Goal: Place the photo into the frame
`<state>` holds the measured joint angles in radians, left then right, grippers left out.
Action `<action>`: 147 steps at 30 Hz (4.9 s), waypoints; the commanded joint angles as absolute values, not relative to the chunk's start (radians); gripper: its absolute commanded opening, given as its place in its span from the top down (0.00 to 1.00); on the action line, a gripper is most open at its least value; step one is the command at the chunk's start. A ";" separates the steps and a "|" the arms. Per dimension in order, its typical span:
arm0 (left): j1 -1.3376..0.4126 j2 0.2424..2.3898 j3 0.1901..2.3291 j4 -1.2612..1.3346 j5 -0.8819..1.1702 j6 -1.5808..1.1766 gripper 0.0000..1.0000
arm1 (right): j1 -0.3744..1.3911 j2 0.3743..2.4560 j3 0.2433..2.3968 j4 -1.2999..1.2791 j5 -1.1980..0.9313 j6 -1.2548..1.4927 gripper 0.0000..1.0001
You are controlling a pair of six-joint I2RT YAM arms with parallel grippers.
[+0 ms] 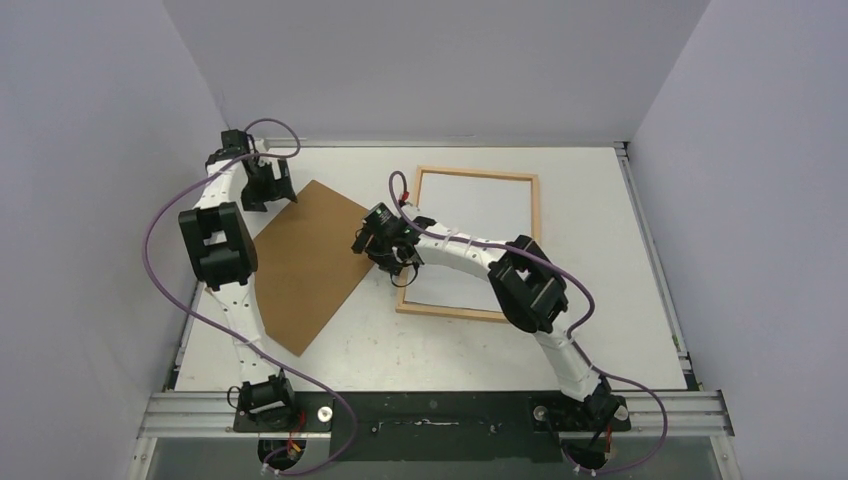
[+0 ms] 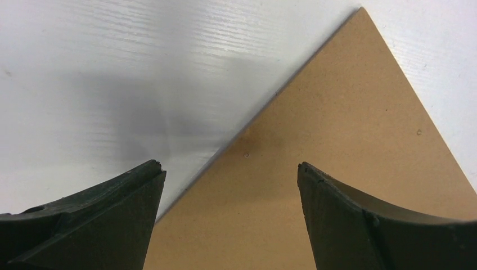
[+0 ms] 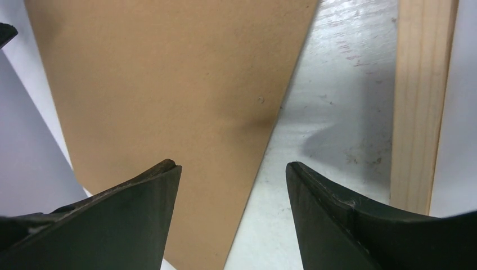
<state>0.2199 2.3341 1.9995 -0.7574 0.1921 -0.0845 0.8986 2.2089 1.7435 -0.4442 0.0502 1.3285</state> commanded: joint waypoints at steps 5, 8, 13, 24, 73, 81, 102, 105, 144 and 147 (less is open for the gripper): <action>0.262 2.387 2.042 -0.780 0.362 -0.070 0.17 | 0.898 2.270 1.796 -0.492 0.088 1.357 0.30; 0.284 2.406 2.034 -0.786 0.414 -0.105 0.22 | 0.897 2.296 1.817 -0.505 0.060 1.367 0.31; 0.309 2.427 2.028 -0.821 0.491 -0.123 0.28 | 0.897 2.341 1.841 -0.476 0.009 1.390 0.31; 0.318 2.417 2.015 -0.841 0.699 -0.165 0.38 | 0.900 2.347 1.816 -0.132 -0.157 1.385 0.33; 0.214 2.257 1.671 -0.515 0.905 -0.443 0.46 | 0.801 1.919 1.444 -0.052 0.113 1.228 0.38; 0.169 2.275 1.661 -0.508 0.913 -0.443 0.46 | 0.783 1.864 1.344 -0.138 0.191 1.272 0.41; 0.190 2.289 1.722 -0.606 0.836 -0.388 0.45 | 0.740 1.795 1.244 -0.323 0.260 1.316 0.31; 0.191 2.287 1.728 -0.615 0.823 -0.381 0.45 | 0.734 1.805 1.239 -0.320 0.251 1.317 0.30; 0.170 2.294 1.749 -0.652 0.761 -0.364 0.42 | 0.702 1.786 1.149 0.176 -0.037 1.264 0.55; 0.169 2.290 1.750 -0.653 0.758 -0.366 0.42 | 0.708 1.776 1.143 0.214 -0.056 1.256 0.57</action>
<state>0.1894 2.3005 1.7279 -0.6235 0.7670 -0.3813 0.6930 1.8584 1.1355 0.0174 -0.0170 1.2640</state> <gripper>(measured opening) 0.578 0.441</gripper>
